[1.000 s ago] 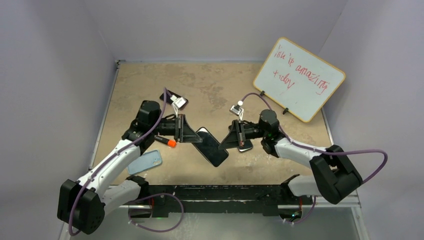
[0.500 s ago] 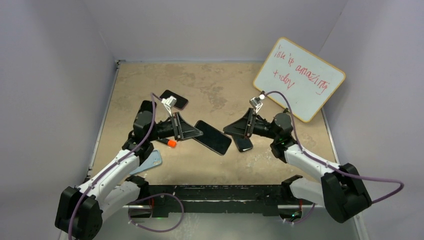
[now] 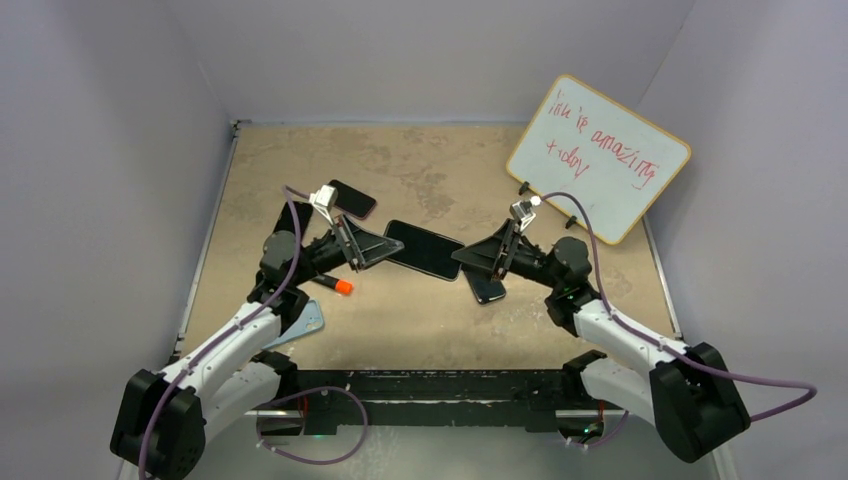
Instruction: Put the phone into the phone case
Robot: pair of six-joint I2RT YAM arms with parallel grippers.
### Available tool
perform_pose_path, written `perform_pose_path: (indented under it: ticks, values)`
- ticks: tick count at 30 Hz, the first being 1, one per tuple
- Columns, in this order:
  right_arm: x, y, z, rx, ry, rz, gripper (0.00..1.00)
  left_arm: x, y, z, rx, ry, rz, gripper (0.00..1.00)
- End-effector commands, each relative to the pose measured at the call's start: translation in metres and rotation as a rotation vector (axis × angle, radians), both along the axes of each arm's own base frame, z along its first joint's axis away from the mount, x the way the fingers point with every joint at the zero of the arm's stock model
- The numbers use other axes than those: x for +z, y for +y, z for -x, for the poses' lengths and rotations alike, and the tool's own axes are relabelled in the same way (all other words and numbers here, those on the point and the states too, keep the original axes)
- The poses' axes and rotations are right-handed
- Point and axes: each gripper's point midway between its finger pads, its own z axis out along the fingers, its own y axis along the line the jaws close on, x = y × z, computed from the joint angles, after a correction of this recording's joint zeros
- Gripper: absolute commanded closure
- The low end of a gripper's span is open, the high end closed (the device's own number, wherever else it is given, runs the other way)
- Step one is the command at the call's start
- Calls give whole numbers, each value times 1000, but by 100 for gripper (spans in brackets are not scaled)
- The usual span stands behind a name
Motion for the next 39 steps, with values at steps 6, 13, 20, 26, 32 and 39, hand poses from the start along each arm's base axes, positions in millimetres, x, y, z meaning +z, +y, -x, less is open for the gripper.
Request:
perform_pose_path:
  ticks: [6,13,20,26,32,39]
  values:
    - [21,-2,6,10,-25,-94,43,18,5,-4,49,-75,66,100]
    - [27,-1,4,16,-31,-118,85,7,4,-3,45,-67,41,99]
    - [25,0,2,17,-24,-125,100,-8,4,-2,38,-53,-18,70]
    - [23,3,2,37,-38,-98,100,-11,0,-1,2,-57,-32,81]
    - [8,13,7,86,-12,-16,52,-1,2,2,3,-77,8,100]
    - [-9,26,18,113,48,26,38,7,5,2,30,-106,38,100]
